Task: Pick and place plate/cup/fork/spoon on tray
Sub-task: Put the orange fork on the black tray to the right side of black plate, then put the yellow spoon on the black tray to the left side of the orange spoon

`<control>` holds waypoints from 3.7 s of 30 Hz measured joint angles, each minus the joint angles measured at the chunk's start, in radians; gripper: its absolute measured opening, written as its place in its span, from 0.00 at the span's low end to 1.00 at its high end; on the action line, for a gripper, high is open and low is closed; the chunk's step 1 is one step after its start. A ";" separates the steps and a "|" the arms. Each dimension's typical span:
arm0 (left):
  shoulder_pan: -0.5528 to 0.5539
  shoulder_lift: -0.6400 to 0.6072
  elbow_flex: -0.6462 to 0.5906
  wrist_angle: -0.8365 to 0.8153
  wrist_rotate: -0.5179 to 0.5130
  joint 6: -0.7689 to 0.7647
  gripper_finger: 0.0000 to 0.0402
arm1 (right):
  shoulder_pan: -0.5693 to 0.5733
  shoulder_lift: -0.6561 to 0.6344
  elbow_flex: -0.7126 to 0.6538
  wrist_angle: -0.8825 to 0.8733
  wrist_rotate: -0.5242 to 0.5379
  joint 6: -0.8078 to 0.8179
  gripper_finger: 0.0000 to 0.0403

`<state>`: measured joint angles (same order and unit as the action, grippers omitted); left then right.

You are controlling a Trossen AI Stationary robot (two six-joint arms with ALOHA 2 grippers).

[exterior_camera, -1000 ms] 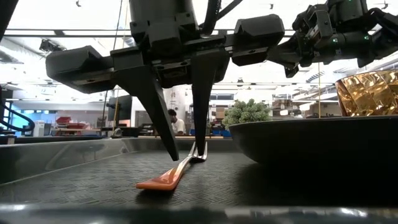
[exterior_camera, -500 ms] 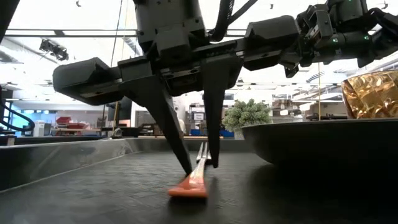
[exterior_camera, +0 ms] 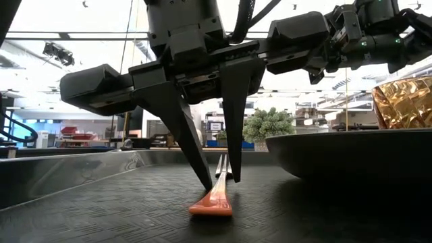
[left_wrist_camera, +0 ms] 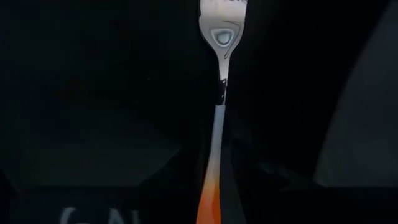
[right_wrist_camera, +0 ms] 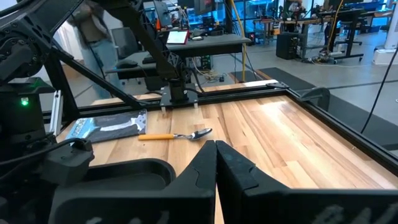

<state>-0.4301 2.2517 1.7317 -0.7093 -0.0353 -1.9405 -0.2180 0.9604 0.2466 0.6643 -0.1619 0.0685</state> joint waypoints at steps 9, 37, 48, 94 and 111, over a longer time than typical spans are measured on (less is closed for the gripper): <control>0.001 0.000 0.000 0.003 -0.001 0.015 0.24 | 0.000 0.000 0.000 0.000 0.000 0.000 0.02; 0.014 -0.015 -0.003 -0.042 -0.002 0.068 0.24 | 0.000 0.000 0.000 0.000 0.002 0.007 0.02; 0.013 -0.016 -0.003 -0.003 0.005 0.068 0.24 | 0.000 0.000 0.000 0.000 0.002 0.007 0.02; 0.012 -0.204 -0.001 -0.568 -0.132 0.328 0.16 | 0.000 0.000 0.000 0.009 0.003 0.007 0.02; 0.009 -0.284 -0.186 -0.682 -0.233 0.498 0.02 | 0.000 0.003 0.000 0.025 0.014 0.005 0.02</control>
<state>-0.4208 1.9675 1.5462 -1.3914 -0.2685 -1.4429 -0.2176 0.9638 0.2466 0.6889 -0.1482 0.0733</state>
